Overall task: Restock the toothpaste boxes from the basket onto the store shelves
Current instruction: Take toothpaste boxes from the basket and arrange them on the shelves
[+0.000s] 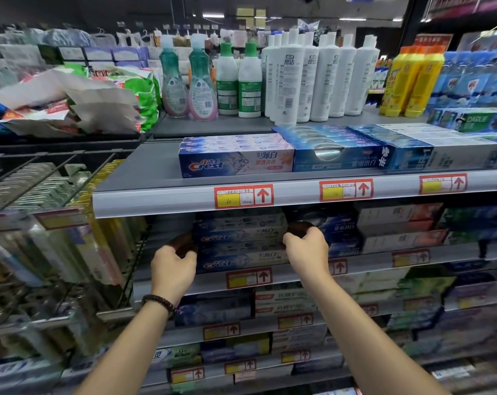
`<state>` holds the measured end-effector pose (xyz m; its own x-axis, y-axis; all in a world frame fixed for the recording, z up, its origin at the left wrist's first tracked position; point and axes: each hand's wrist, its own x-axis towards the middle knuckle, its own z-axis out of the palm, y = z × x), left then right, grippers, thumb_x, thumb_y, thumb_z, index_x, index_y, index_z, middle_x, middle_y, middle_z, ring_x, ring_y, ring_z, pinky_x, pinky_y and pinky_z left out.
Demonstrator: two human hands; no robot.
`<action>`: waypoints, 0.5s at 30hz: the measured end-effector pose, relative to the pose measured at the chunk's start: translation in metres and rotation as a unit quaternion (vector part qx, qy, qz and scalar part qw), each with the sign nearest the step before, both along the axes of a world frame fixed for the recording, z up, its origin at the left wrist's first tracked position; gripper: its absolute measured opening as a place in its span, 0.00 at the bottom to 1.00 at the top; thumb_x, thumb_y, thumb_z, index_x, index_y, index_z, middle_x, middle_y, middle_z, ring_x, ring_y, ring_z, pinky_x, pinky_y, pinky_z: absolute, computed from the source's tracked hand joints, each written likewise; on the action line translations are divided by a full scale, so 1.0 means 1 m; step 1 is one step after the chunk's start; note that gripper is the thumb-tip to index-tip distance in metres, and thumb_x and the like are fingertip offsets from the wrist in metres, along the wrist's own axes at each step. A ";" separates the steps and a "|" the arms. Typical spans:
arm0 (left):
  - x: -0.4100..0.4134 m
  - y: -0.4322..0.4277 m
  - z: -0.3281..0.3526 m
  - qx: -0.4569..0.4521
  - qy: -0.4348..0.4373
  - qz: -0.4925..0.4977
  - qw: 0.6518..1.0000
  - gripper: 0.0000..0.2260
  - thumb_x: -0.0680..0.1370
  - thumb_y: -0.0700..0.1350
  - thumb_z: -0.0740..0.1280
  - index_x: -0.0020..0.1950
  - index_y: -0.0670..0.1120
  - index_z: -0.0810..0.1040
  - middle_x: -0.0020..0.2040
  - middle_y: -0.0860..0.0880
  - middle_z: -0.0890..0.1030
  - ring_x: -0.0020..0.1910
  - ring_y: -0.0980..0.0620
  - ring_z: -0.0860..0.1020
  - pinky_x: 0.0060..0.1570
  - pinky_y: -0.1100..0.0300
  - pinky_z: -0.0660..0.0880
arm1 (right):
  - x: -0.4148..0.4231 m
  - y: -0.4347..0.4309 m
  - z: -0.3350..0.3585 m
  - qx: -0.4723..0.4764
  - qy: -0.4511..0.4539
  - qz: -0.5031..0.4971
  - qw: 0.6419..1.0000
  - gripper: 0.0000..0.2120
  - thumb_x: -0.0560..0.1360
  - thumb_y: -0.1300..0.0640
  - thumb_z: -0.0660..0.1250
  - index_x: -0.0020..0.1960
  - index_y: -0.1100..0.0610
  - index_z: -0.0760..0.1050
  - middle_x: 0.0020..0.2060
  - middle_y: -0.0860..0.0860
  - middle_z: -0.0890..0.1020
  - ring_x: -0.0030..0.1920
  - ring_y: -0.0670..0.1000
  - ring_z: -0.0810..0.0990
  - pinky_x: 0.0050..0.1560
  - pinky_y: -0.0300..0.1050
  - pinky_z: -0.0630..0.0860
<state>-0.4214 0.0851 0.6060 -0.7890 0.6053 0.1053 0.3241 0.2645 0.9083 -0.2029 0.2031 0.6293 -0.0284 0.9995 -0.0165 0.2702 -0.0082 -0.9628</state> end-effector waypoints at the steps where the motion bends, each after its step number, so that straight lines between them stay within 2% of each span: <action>1: 0.000 0.001 0.000 0.003 0.000 -0.007 1.000 0.08 0.79 0.39 0.70 0.40 0.46 0.80 0.33 0.48 0.80 0.31 0.49 0.76 0.35 0.58 0.72 | 0.000 -0.001 0.000 0.000 -0.002 0.000 1.000 0.06 0.81 0.56 0.69 0.56 0.54 0.76 0.49 0.52 0.82 0.48 0.51 0.81 0.43 0.45 0.76; 6: 0.003 0.002 0.004 -0.006 0.017 -0.024 1.000 0.12 0.79 0.38 0.69 0.37 0.48 0.78 0.28 0.52 0.76 0.29 0.49 0.74 0.31 0.59 0.69 | -0.002 -0.001 0.001 0.000 0.000 0.000 1.000 0.05 0.80 0.56 0.70 0.49 0.51 0.74 0.49 0.53 0.82 0.48 0.52 0.81 0.41 0.45 0.75; 8: 0.003 0.003 0.004 0.005 0.012 -0.029 0.999 0.14 0.79 0.37 0.69 0.36 0.52 0.77 0.28 0.55 0.76 0.30 0.51 0.74 0.32 0.59 0.69 | -0.003 -0.002 0.001 0.001 0.003 0.002 1.000 0.06 0.80 0.56 0.70 0.49 0.50 0.73 0.48 0.52 0.82 0.47 0.51 0.81 0.40 0.44 0.75; 13: 0.003 0.004 0.001 0.011 0.006 -0.026 1.000 0.12 0.79 0.38 0.70 0.38 0.50 0.79 0.29 0.53 0.76 0.30 0.50 0.74 0.30 0.60 0.69 | -0.003 -0.005 0.001 0.002 0.007 0.000 1.000 0.09 0.80 0.55 0.70 0.47 0.47 0.71 0.49 0.52 0.81 0.48 0.51 0.80 0.46 0.46 0.77; 15: 0.004 0.005 0.000 0.015 0.007 -0.030 0.999 0.10 0.79 0.38 0.70 0.41 0.51 0.79 0.31 0.54 0.78 0.32 0.51 0.76 0.33 0.60 0.70 | -0.003 -0.006 0.001 0.005 0.010 -0.006 1.000 0.09 0.80 0.56 0.70 0.46 0.47 0.71 0.48 0.52 0.82 0.47 0.51 0.81 0.43 0.45 0.77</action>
<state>-0.4176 0.0897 0.6064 -0.7502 0.6472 0.1353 0.3510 0.2164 0.9110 -0.2058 0.1971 0.6301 -0.0175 0.9998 -0.0064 0.2500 -0.0018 -0.9682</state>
